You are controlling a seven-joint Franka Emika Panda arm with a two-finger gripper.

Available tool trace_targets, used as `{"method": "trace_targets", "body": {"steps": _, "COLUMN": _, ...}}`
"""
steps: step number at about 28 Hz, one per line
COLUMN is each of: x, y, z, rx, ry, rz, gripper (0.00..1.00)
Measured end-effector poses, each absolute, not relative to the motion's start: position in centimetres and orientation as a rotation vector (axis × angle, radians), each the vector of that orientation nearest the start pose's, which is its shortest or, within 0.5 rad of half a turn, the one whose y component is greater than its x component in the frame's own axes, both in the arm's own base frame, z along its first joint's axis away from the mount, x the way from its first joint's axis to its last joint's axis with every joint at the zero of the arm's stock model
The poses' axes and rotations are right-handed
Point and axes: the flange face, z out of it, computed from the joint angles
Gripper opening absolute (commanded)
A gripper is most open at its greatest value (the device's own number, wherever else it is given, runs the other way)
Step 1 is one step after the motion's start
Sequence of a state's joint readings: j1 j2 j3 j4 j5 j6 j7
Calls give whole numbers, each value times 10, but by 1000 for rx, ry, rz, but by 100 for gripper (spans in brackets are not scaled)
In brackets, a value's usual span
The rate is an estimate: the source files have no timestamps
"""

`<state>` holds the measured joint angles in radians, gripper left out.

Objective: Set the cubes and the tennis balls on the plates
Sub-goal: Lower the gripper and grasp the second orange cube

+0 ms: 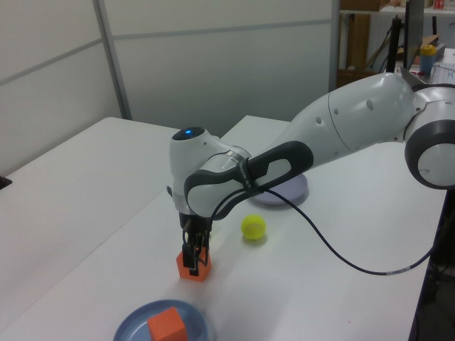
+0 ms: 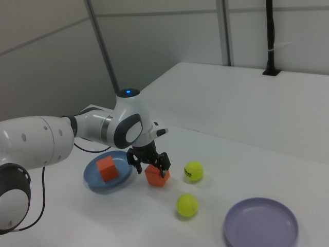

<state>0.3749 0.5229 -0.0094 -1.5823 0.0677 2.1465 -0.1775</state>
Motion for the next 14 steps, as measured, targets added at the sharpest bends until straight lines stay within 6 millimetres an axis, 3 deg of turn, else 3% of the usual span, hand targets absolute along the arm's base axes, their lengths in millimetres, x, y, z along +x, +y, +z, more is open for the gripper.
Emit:
{"method": "trace_targets", "body": {"steps": 10, "x": 653, "y": 255, "z": 345, "rx": -2975, "ry": -790, "rz": -165, "gripper": 100}}
{"method": "trace_targets", "body": {"steps": 12, "x": 654, "y": 257, "z": 346, "rx": -2972, "ry": -792, "rz": -184, "gripper": 89}}
{"method": "trace_targets", "body": {"steps": 14, "x": 654, "y": 258, "z": 346, "rx": -2971, "ry": -794, "rz": -186, "gripper": 66}}
